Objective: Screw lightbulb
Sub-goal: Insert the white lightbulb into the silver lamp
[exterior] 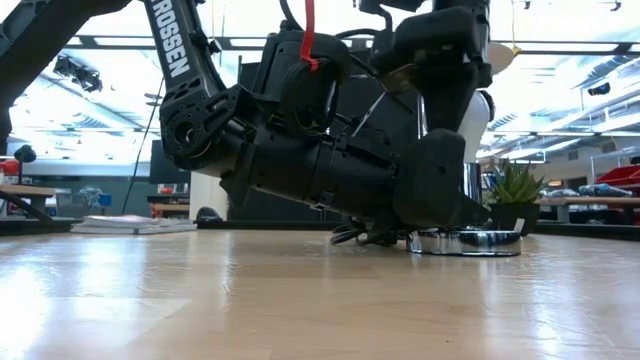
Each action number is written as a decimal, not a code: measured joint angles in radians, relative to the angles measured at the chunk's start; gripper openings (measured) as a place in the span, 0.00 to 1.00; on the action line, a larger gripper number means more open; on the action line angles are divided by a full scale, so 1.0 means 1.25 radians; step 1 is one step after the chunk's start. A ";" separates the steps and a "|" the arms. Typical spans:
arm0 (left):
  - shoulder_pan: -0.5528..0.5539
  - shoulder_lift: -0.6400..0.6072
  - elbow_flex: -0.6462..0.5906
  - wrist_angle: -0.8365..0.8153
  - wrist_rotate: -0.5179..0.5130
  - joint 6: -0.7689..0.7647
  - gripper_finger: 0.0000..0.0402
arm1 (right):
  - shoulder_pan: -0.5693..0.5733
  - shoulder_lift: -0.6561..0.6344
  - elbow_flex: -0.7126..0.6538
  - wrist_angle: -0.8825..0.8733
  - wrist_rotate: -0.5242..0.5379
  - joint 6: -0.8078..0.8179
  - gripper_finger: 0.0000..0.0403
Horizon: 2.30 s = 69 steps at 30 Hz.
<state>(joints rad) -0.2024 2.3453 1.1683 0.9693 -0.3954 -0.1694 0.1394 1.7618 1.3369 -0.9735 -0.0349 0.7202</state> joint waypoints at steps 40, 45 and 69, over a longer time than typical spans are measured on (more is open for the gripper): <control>0.000 0.000 0.000 0.002 0.001 -0.001 0.49 | 0.012 0.003 0.103 -0.116 0.002 -1.222 0.82; 0.000 0.000 -0.001 0.002 0.001 0.000 0.49 | 0.012 0.005 0.069 -0.074 -0.013 -1.220 0.76; 0.000 0.000 -0.001 0.000 0.004 0.002 0.49 | 0.012 0.005 0.053 -0.062 0.003 -0.755 0.67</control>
<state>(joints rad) -0.2020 2.3451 1.1675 0.9691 -0.3909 -0.1673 0.1547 1.7676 1.4036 -1.0504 -0.0312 -0.2239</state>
